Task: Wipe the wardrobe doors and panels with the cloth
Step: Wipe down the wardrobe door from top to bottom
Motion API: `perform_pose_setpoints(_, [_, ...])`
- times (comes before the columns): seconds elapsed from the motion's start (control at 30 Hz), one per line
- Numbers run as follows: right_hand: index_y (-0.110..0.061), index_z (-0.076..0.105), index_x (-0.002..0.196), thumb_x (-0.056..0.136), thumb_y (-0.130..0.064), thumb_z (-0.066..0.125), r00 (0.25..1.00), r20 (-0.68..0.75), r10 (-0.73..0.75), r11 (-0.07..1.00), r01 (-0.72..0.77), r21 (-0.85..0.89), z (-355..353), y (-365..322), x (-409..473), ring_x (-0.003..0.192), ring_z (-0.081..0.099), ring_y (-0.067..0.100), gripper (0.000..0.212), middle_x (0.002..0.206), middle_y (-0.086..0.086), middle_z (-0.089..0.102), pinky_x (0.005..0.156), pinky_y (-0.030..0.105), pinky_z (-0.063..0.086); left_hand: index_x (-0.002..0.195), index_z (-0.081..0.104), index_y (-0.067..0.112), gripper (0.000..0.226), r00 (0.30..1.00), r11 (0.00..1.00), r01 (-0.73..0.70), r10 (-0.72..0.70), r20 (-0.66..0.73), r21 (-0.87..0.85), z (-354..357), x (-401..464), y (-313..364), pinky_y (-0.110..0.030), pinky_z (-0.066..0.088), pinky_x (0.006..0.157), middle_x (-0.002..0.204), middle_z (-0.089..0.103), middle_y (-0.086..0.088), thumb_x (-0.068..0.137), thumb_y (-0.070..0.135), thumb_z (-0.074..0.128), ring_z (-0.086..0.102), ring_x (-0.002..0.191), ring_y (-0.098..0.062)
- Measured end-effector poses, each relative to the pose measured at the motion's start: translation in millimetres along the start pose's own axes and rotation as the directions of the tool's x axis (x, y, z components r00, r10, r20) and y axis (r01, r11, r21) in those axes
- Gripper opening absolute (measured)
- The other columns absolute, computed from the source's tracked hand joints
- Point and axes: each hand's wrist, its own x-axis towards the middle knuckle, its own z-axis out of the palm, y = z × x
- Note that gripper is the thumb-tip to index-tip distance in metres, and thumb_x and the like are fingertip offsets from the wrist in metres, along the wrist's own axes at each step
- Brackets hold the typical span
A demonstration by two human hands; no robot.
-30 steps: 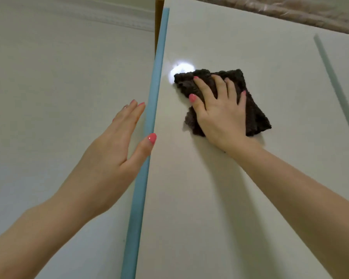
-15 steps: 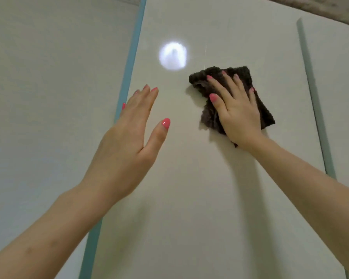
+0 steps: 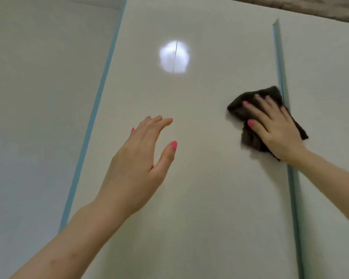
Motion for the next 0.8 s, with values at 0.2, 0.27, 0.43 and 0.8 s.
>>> perform_pose_setpoints(0.2, [-0.040,0.022,0.150,0.096,-0.060,0.016,0.999,-0.038,-0.015,1.000,0.016,0.004,26.9,-49.2,-72.4,0.149,0.004,0.022,0.057,0.161,-0.002,0.014,0.119,0.053,0.006,0.131,0.040,0.038,0.044,0.998,0.998,0.056,-0.056,-0.011,0.006,3.5,-17.5,28.0,0.002,0.010,0.096,0.140,0.039,0.020,0.088,0.046,0.034,0.017,0.133,0.008])
perform_pose_setpoints(0.27, [-0.036,0.028,0.149,0.099,-0.057,0.023,0.963,0.015,-0.268,0.961,0.269,-0.070,31.9,-46.1,-116.6,0.149,0.011,0.028,0.055,0.160,0.003,0.019,0.116,0.058,0.013,0.130,0.041,0.037,0.043,0.998,0.998,0.067,-0.067,-0.023,0.003,5.7,-22.2,36.7,-0.009,0.016,0.101,0.139,0.039,0.020,0.088,0.045,0.034,0.018,0.133,0.007])
perform_pose_setpoints(0.43, [-0.039,0.026,0.149,0.101,-0.052,0.024,0.832,0.191,-0.521,0.829,0.547,-0.118,15.3,-17.1,-142.8,0.148,0.016,0.024,0.050,0.160,-0.002,0.020,0.117,0.053,0.017,0.131,0.039,0.038,0.044,0.997,0.997,0.077,-0.077,0.022,0.016,10.7,-29.0,50.8,-0.014,0.015,0.104,0.142,0.036,0.020,0.088,0.045,0.034,0.016,0.134,0.008])
perform_pose_setpoints(0.8, [-0.018,0.048,0.134,0.095,-0.060,0.030,0.993,-0.103,0.051,0.996,-0.043,0.083,38.0,-85.8,-106.6,0.148,0.008,0.034,0.060,0.155,0.014,0.027,0.118,0.059,0.003,0.129,0.042,0.037,0.042,0.996,0.996,0.088,-0.088,0.007,-0.007,13.7,-30.8,46.5,-0.012,0.017,0.104,0.140,0.039,0.019,0.089,0.044,0.036,0.021,0.134,0.007])
